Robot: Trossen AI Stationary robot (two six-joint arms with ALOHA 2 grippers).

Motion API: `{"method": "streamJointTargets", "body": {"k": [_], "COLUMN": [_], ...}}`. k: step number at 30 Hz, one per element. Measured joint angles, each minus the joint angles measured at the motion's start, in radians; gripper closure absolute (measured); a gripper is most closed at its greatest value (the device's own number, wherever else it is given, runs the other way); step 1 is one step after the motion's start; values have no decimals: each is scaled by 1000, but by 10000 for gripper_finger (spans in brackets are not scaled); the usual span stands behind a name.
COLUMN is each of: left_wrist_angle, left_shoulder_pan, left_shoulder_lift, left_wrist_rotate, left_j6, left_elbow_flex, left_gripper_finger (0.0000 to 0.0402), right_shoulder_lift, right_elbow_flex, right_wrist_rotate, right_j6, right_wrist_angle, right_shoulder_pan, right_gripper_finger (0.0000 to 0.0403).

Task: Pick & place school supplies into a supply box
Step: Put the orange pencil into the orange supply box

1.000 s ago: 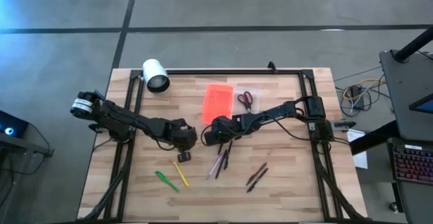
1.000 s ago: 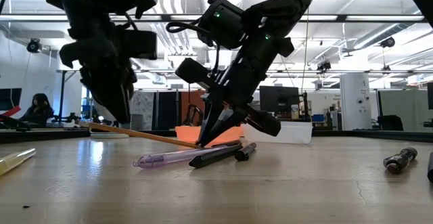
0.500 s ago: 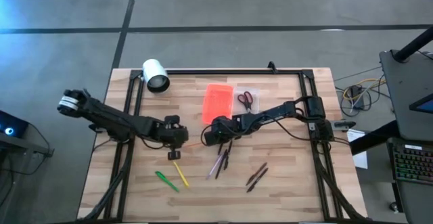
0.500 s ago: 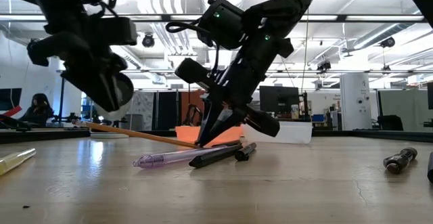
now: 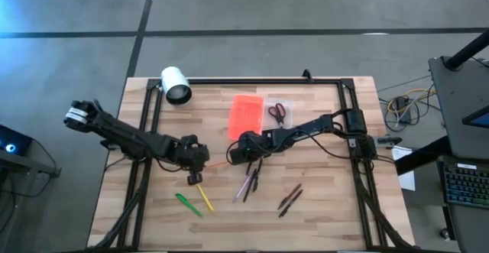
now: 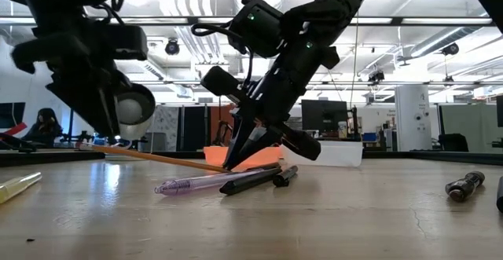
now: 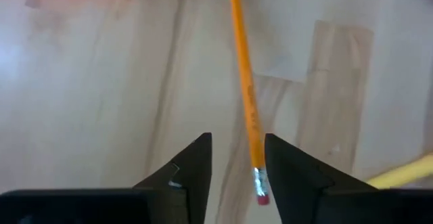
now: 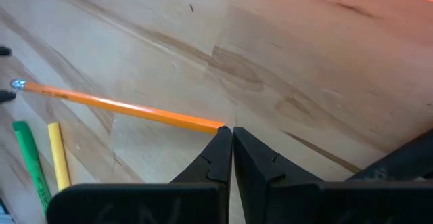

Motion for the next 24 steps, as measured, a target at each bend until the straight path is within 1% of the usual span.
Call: {"method": "streamJointTargets", "body": {"k": [3, 10, 14, 24], "left_wrist_angle": [0, 2, 9, 14], "left_shoulder_pan": [-11, -16, -19, -20], "left_shoulder_lift": [-1, 23, 53, 138], "left_wrist_rotate": [1, 30, 59, 54], "left_j6": [0, -3, -18, -11], "left_elbow_flex": [-1, -7, -7, -7], "left_gripper_finger": [270, 268, 268, 268], "right_shoulder_lift": [0, 0, 0, 0], "right_elbow_flex": [0, 0, 0, 0], "right_wrist_rotate": [0, -3, -3, -14], "right_j6": [0, 1, 2, 1], "right_wrist_angle": [0, 2, 2, 2], "right_shoulder_pan": [0, 0, 0, 0], "right_gripper_finger": [394, 394, 394, 394]}}
